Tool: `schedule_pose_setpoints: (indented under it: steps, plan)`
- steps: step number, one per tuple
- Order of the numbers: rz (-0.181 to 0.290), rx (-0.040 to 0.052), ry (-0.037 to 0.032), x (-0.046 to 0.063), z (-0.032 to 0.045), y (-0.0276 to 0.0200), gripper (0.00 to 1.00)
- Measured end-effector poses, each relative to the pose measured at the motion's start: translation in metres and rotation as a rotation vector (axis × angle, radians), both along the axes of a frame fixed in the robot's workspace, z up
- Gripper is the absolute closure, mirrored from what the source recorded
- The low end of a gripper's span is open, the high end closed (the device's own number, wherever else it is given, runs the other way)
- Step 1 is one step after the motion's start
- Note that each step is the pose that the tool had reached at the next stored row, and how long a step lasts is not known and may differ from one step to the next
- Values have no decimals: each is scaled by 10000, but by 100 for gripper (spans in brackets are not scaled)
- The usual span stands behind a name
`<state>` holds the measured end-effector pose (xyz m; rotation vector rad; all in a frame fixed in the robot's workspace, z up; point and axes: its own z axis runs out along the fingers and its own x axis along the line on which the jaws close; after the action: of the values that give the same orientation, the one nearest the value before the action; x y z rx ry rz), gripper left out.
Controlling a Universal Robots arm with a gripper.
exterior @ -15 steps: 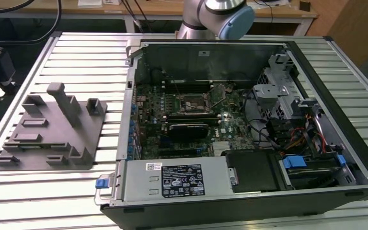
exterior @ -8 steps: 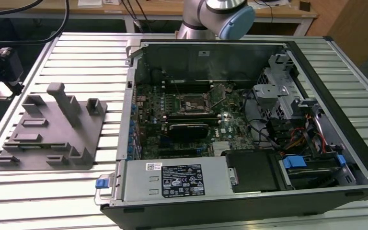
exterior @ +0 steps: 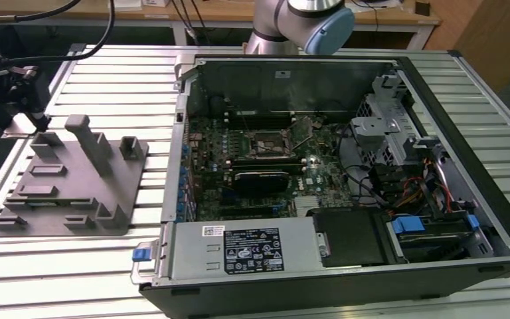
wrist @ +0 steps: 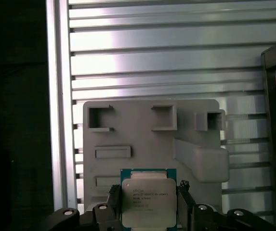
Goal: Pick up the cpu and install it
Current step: 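Pick up the cpu and move it towards the insertion slot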
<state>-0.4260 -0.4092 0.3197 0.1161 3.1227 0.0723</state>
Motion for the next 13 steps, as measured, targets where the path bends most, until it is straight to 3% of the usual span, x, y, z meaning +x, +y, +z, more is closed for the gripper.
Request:
schedule_pose_setpoints:
  steps: [10, 13]
  plan:
    - [0, 0, 0, 338, 0, 0, 45]
    - [0, 1, -1, 378, 3, 0, 45]
